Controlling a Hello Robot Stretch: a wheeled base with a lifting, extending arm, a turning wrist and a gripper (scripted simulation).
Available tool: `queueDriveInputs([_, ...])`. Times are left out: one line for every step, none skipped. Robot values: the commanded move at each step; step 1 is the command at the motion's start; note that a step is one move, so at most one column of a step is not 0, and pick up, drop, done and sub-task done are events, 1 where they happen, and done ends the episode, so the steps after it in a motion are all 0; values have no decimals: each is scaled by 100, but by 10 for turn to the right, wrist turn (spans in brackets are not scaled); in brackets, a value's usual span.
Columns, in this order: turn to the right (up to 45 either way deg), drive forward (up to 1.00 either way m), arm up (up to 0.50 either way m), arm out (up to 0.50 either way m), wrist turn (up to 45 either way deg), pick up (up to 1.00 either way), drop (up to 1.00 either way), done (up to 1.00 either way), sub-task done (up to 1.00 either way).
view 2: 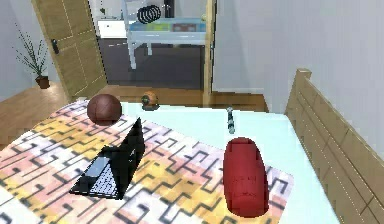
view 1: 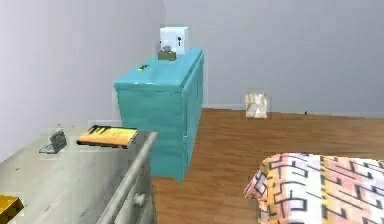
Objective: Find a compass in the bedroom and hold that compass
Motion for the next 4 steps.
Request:
queueDriveInputs([60,0,0,0,0,0,0,0,0])
queueDriveInputs([0,5,0,0,0,0,0,0,0])
queueDriveInputs([-450,0,0,0,0,0,0,0,0])
queueDriveInputs([-450,0,0,0,0,0,0,0,0])
